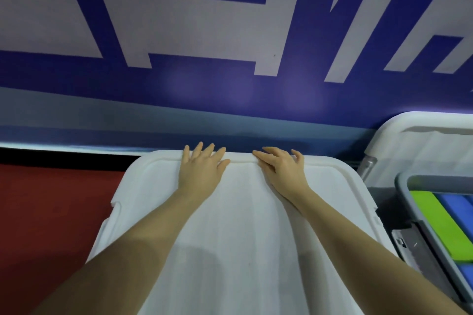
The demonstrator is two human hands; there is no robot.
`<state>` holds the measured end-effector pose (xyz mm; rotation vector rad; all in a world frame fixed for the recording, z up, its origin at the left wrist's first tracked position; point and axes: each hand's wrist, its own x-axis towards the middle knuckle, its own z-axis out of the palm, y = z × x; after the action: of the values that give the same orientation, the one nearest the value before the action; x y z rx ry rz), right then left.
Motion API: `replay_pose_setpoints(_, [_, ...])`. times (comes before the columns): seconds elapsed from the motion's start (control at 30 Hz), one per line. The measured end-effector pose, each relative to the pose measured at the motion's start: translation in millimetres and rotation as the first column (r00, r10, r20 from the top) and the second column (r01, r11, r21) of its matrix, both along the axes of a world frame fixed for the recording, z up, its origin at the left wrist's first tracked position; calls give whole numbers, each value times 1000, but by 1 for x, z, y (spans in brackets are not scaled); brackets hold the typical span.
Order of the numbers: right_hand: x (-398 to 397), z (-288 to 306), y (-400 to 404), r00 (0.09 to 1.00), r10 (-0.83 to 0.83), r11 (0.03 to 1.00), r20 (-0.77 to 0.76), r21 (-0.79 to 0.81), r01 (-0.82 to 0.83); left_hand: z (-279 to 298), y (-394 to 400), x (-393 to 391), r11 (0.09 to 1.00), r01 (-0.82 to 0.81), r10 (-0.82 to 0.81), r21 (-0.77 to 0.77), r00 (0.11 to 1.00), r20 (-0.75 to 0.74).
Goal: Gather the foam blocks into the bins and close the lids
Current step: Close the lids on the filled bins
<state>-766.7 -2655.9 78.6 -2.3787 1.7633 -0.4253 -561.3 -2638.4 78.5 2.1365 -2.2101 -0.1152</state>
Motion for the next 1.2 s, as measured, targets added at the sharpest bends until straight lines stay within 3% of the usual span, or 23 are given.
replay_pose_setpoints(0.3, [-12,8,26,995,-37,999,95,33,34,11,22,-22,998,-57,55,41,997,51])
replay_pose_setpoints(0.53, [-122,23,99,958,-276,961,77,3,276,31,72,-119,985,172,-167,33,980,-106])
replay_pose_setpoints(0.7, [-180,23,133,914,-405,903,8,160,399,26,98,-195,931,334,-311,147,937,-161])
replay_pose_setpoints(0.9, [-197,-4,134,930,-359,885,-77,287,366,1,118,-217,921,339,-342,194,939,-18])
replay_pose_setpoints(1.07, [-201,-10,124,969,-232,922,-82,298,246,-5,117,-222,935,311,-322,171,946,35])
replay_pose_setpoints(1.2, [-200,-9,130,947,-320,910,-9,277,310,-6,120,-224,941,300,-314,155,947,74])
